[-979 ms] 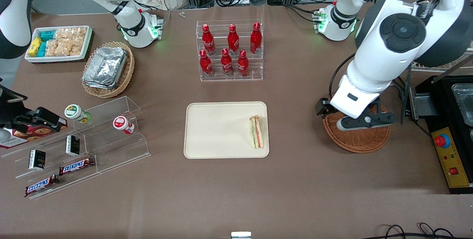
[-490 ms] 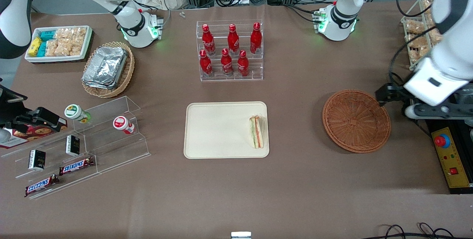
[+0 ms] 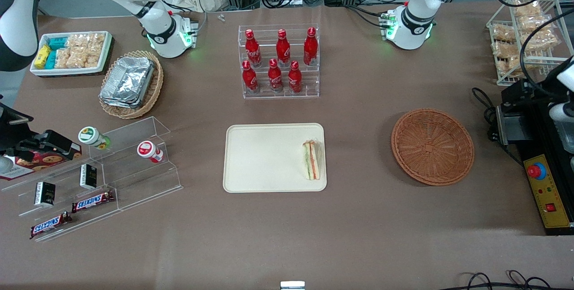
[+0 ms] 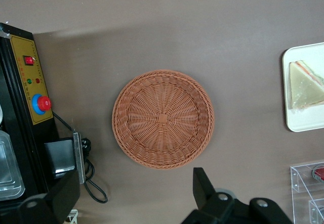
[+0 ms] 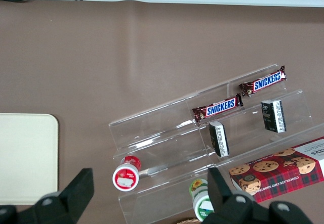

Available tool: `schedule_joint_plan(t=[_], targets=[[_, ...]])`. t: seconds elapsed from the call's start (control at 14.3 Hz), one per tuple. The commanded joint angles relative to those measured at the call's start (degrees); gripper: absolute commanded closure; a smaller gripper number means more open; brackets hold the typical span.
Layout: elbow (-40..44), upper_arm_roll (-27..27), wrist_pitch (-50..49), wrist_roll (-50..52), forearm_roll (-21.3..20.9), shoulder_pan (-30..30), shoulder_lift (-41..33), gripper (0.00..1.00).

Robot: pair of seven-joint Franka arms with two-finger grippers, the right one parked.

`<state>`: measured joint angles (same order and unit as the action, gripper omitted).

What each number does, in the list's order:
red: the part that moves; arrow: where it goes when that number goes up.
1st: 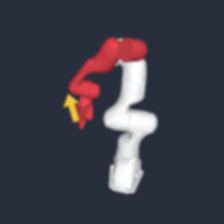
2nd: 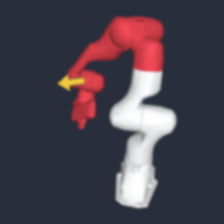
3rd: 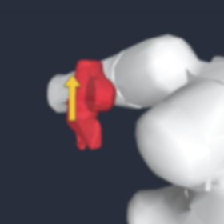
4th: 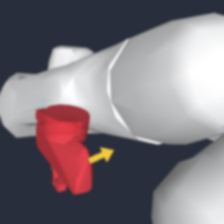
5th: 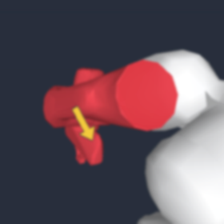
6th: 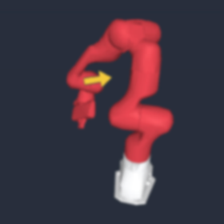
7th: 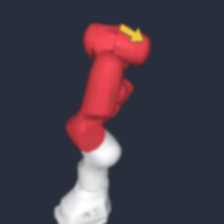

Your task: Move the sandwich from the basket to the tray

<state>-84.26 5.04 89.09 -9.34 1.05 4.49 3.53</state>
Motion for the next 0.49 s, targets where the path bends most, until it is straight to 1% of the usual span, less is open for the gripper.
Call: schedule_joint_plan(t=[0.0,0.07,0.28,0.42], targets=[[-2.05,1.11,0.12,1.77,-0.26,1.13,-1.51,0.01],[-1.79,1.29,0.2,4.83,-0.35,1.04,-1.34,0.01],[-1.96,1.29,0.64,9.5,-0.35,1.04,-0.72,0.01],[-2.05,1.11,1.26,12.23,-1.83,1.22,0.25,0.01]])
